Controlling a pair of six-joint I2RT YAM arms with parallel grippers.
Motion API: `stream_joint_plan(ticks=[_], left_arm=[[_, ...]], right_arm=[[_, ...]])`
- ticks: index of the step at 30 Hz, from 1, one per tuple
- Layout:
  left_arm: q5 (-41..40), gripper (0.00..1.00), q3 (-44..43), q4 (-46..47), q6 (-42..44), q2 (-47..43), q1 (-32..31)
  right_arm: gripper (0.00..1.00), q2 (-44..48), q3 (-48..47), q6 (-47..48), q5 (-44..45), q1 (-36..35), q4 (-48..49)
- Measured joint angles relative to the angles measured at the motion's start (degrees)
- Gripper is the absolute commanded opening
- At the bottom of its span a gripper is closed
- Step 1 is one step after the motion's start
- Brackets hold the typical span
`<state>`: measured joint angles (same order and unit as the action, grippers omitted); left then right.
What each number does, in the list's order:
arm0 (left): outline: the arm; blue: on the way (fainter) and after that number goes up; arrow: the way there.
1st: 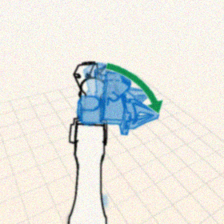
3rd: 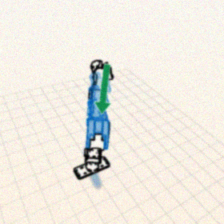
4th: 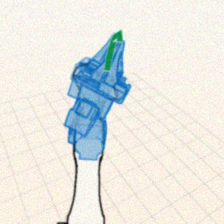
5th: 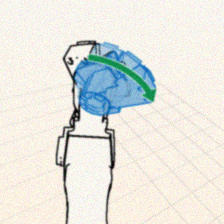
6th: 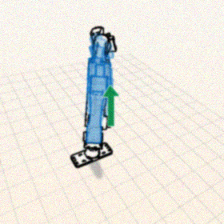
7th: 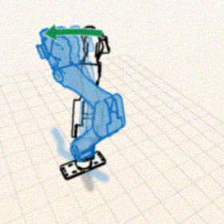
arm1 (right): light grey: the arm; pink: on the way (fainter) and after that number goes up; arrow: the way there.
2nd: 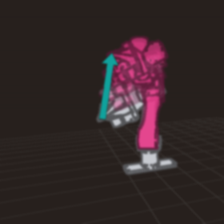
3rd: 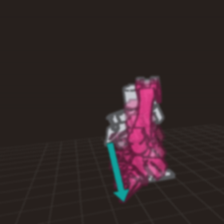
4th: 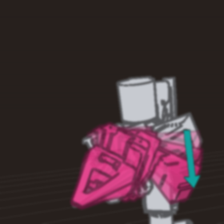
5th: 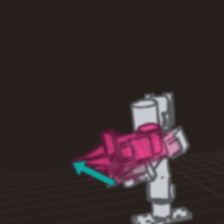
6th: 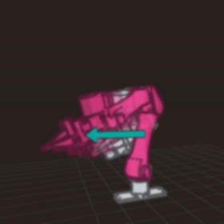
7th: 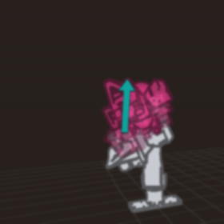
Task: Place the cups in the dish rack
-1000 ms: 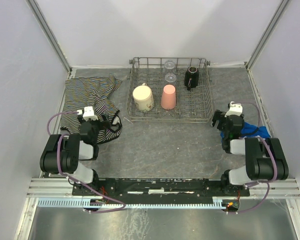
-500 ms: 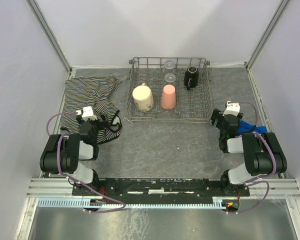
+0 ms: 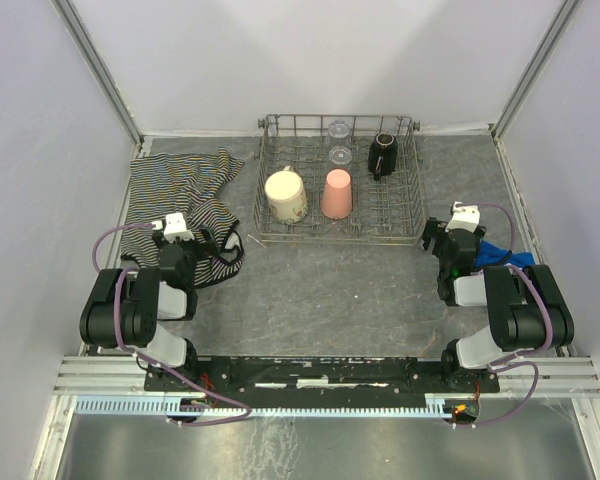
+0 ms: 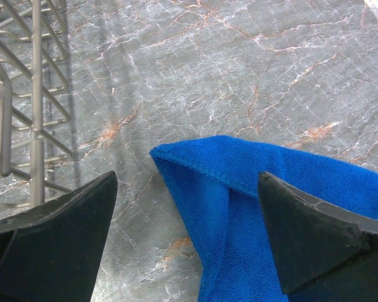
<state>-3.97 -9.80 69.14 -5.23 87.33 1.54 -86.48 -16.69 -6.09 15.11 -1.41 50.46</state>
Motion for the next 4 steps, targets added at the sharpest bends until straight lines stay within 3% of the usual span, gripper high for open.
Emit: stream_joint_plan(ticks=[4], left_arm=[[0.0, 0.99, 0.0, 0.0, 0.0, 0.0, 0.0]], right_arm=[[1.00, 0.0, 0.0, 0.0, 0.0, 0.0, 0.0]])
